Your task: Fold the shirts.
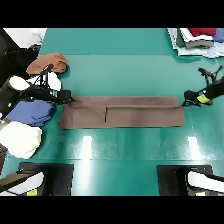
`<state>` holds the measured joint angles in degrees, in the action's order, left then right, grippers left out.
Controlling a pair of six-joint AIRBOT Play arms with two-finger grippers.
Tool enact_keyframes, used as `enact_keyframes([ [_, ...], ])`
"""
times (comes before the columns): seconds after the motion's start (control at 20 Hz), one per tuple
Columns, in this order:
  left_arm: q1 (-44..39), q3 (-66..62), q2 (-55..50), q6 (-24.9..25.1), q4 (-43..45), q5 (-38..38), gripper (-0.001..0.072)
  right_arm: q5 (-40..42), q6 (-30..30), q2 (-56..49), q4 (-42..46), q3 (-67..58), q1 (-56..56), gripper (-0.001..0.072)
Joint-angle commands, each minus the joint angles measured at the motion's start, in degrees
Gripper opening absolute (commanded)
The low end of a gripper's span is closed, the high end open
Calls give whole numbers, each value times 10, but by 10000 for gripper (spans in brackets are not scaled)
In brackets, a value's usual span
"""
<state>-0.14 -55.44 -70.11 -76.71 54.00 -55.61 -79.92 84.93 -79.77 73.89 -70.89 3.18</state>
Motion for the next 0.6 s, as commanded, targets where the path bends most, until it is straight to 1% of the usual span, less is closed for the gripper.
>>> enact_keyframes([
  [0.0,1,-21,-37,6,0,63,22,9,1,-76,-53,-72,-2,26],
  [0.05,1,-21,-37,6,-1,70,44,10,0,-93,-70,-89,-2,173],
  [0.1,1,-22,-37,6,-2,74,309,13,-2,-107,-84,-105,-2,332],
  [0.15,1,-24,-37,3,-2,74,528,13,-13,-120,-100,-121,-2,352],
  [0.2,1,-29,-37,2,-1,69,534,10,-21,-128,-105,-132,-2,352],
  [0.3,1,-50,-37,3,1,35,534,-12,-50,-130,-104,-135,1,353],
  [0.4,1,-71,-37,6,1,-14,525,-54,-71,-130,-106,-135,18,353],
  [0.5,1,-80,-37,7,0,-51,152,-85,-87,-130,-112,-135,50,354],
  [0.55,1,-80,-37,8,0,-61,18,-100,-93,-130,-113,-135,69,397],
])
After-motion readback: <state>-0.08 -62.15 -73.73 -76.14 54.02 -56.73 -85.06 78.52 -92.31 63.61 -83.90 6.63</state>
